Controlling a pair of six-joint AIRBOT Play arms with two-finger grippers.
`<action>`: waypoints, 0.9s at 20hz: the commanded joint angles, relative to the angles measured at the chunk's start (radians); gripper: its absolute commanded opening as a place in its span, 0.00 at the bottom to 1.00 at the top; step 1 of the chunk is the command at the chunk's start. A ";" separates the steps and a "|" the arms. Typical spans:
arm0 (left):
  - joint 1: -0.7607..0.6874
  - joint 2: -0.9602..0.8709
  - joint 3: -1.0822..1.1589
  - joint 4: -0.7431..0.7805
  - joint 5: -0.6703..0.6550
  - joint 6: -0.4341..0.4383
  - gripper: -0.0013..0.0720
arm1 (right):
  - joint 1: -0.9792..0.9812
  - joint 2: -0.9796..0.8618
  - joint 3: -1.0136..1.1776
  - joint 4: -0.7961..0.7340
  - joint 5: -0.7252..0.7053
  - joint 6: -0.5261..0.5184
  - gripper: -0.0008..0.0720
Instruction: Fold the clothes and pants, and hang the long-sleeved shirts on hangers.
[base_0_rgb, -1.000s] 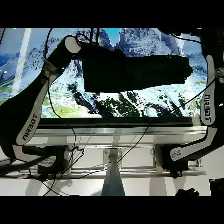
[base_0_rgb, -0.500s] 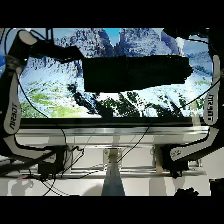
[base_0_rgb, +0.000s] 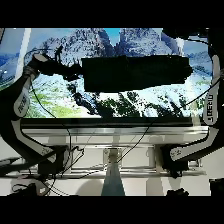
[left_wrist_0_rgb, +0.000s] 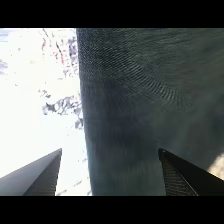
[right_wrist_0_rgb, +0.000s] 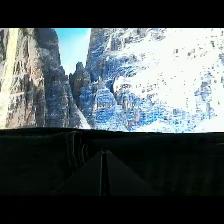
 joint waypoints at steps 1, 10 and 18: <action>-0.070 -0.048 -0.007 -0.021 0.058 0.063 0.95 | 0.032 -0.013 0.000 -0.027 -0.002 -0.056 0.07; -0.039 0.126 0.028 -0.003 -0.001 0.062 0.05 | 0.195 -0.214 -0.095 0.083 -0.016 -0.025 0.07; 0.019 0.478 0.073 0.047 -0.115 -0.044 0.05 | 0.587 -0.371 -0.093 0.407 -0.164 -0.027 0.07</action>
